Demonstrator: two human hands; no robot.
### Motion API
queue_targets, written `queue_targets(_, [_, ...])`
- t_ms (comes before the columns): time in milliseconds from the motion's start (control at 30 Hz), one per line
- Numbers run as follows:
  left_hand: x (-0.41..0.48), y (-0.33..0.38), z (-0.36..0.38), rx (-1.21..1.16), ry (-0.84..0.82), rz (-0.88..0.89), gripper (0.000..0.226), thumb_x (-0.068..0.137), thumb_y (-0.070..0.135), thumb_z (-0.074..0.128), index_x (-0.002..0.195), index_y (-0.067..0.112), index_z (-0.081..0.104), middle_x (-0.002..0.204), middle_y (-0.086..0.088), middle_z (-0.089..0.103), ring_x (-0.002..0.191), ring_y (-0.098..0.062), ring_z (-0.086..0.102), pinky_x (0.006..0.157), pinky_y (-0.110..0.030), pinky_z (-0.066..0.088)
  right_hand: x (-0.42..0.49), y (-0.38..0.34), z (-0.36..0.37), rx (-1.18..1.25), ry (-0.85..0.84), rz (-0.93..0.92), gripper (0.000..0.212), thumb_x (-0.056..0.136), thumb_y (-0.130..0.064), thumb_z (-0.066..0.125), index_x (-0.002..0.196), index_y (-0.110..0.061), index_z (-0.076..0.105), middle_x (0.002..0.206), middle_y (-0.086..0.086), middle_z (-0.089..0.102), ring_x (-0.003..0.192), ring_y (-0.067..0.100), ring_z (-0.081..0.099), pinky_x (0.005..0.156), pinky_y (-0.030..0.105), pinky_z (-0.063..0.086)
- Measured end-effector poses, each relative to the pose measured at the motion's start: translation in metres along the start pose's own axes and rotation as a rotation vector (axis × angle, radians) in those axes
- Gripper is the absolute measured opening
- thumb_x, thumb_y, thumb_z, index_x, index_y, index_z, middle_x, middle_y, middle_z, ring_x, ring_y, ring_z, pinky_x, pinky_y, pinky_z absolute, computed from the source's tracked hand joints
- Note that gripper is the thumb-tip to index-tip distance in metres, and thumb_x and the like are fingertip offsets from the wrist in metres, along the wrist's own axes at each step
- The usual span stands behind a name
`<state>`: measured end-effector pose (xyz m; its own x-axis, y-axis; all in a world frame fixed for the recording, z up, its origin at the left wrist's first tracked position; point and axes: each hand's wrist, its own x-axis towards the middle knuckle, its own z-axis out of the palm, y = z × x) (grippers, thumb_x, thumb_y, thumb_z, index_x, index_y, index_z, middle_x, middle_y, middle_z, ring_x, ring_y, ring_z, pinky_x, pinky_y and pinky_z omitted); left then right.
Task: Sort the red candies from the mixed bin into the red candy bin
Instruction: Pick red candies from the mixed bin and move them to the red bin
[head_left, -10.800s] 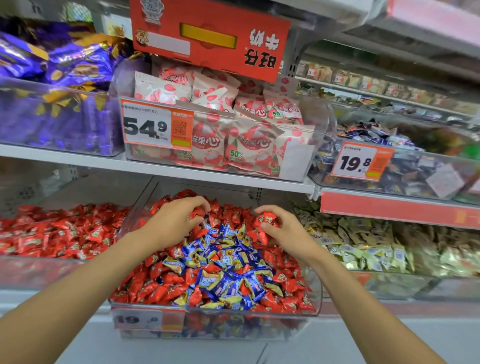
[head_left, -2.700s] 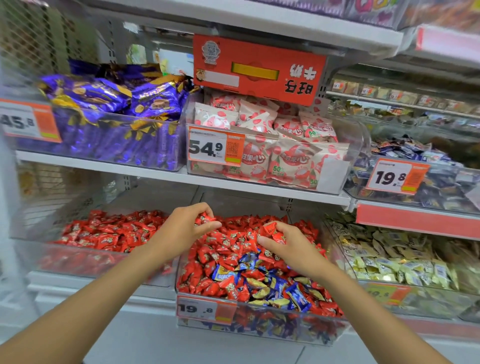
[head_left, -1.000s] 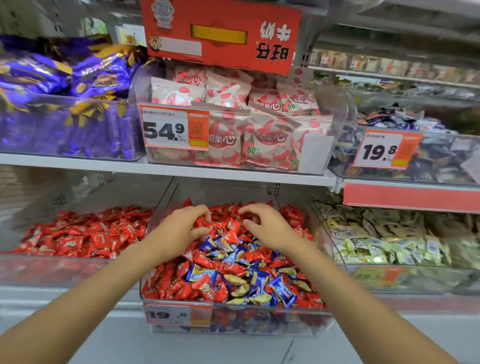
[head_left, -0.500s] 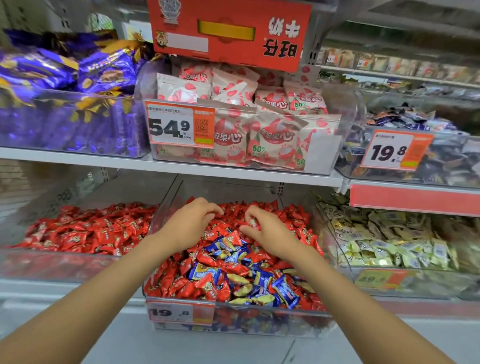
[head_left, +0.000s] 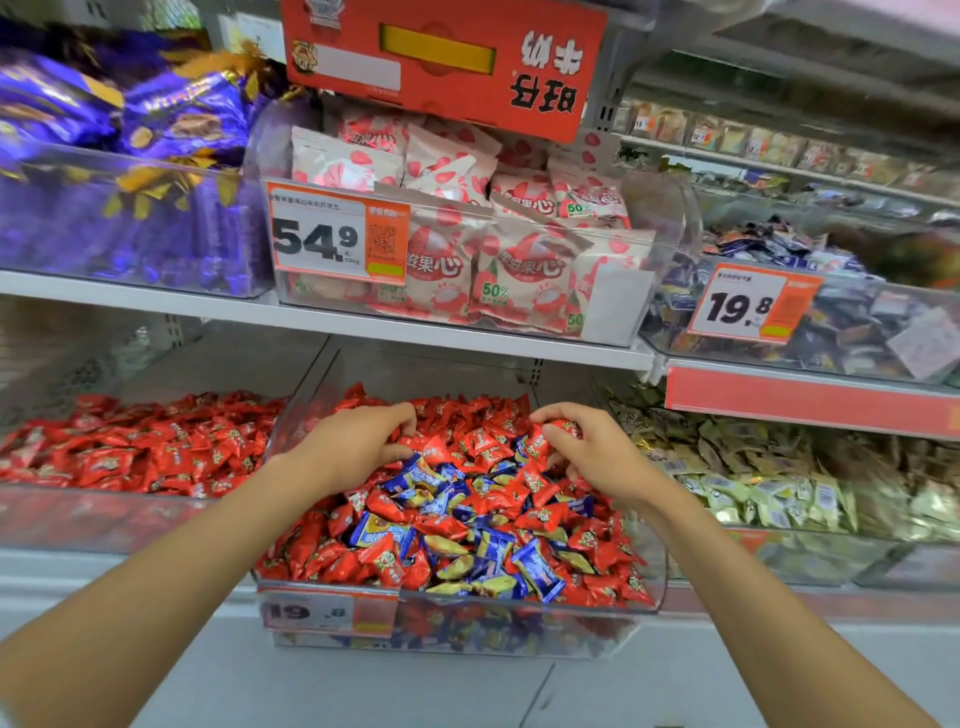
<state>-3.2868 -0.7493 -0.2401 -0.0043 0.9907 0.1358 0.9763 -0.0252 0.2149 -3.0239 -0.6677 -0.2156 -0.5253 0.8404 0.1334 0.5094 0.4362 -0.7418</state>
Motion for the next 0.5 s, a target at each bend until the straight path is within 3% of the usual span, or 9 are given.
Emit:
queue_targets(100, [-0.004, 0.003, -0.01, -0.073, 0.125, -0.006, 0.017, 0.093, 0.036, 0.056, 0.105, 0.029, 0.047, 0.08, 0.007, 0.058, 0.075, -0.02, 0.055, 0.068, -0.035, 0.045, -0.007, 0.004, -0.005, -0.09, -0.01, -0.023, 0.023, 0.099, -0.014, 0.046, 0.105, -0.023, 0.065, 0.093, 0.0, 0.059, 0.052, 0.007, 0.054, 0.05, 0.021, 0.042])
queue_targets(200, [-0.01, 0.006, -0.018, -0.146, 0.166, 0.052, 0.029, 0.094, 0.035, 0.053, 0.123, 0.038, 0.05, 0.111, 0.009, 0.062, 0.1, -0.02, 0.06, 0.088, -0.039, 0.047, -0.016, 0.01, 0.006, -0.272, -0.051, -0.093, 0.019, 0.099, -0.021, 0.046, 0.1, -0.02, 0.065, 0.104, -0.003, 0.056, 0.086, 0.012, 0.056, 0.081, 0.029, 0.045])
queue_targets(233, [-0.011, 0.008, -0.02, -0.158, 0.152, 0.063, 0.033, 0.095, 0.036, 0.051, 0.127, 0.04, 0.05, 0.113, 0.01, 0.059, 0.105, -0.018, 0.058, 0.092, -0.04, 0.045, -0.02, 0.011, 0.011, -0.31, -0.071, -0.121, 0.021, 0.099, -0.029, 0.045, 0.1, -0.019, 0.063, 0.102, -0.003, 0.055, 0.092, 0.013, 0.053, 0.084, 0.031, 0.042])
queue_targets(367, [-0.013, 0.013, -0.017, -0.192, 0.108, 0.071, 0.027, 0.095, 0.037, 0.049, 0.121, 0.036, 0.058, 0.098, 0.013, 0.051, 0.095, -0.012, 0.054, 0.088, -0.034, 0.042, -0.032, 0.014, 0.026, -0.684, -0.166, -0.183, 0.06, 0.085, -0.071, 0.035, 0.127, -0.03, 0.049, 0.117, -0.004, 0.053, 0.107, 0.013, 0.051, 0.088, 0.036, 0.046])
queue_targets(433, [-0.015, 0.014, -0.015, -0.209, 0.104, 0.07, 0.024, 0.093, 0.04, 0.053, 0.114, 0.033, 0.062, 0.099, 0.011, 0.052, 0.093, -0.011, 0.054, 0.087, -0.032, 0.042, -0.034, 0.016, 0.03, -0.793, -0.16, -0.22, 0.061, 0.085, -0.071, 0.04, 0.133, -0.035, 0.043, 0.123, -0.005, 0.052, 0.111, 0.015, 0.051, 0.086, 0.035, 0.048])
queue_targets(500, [-0.017, 0.015, -0.015, -0.241, 0.125, 0.062, 0.019, 0.088, 0.042, 0.058, 0.104, 0.033, 0.063, 0.096, 0.01, 0.053, 0.089, -0.011, 0.054, 0.084, -0.031, 0.043, -0.034, 0.016, 0.031, -0.722, -0.122, -0.233, 0.047, 0.086, -0.064, 0.049, 0.122, -0.034, 0.049, 0.114, -0.006, 0.054, 0.1, 0.015, 0.055, 0.077, 0.032, 0.045])
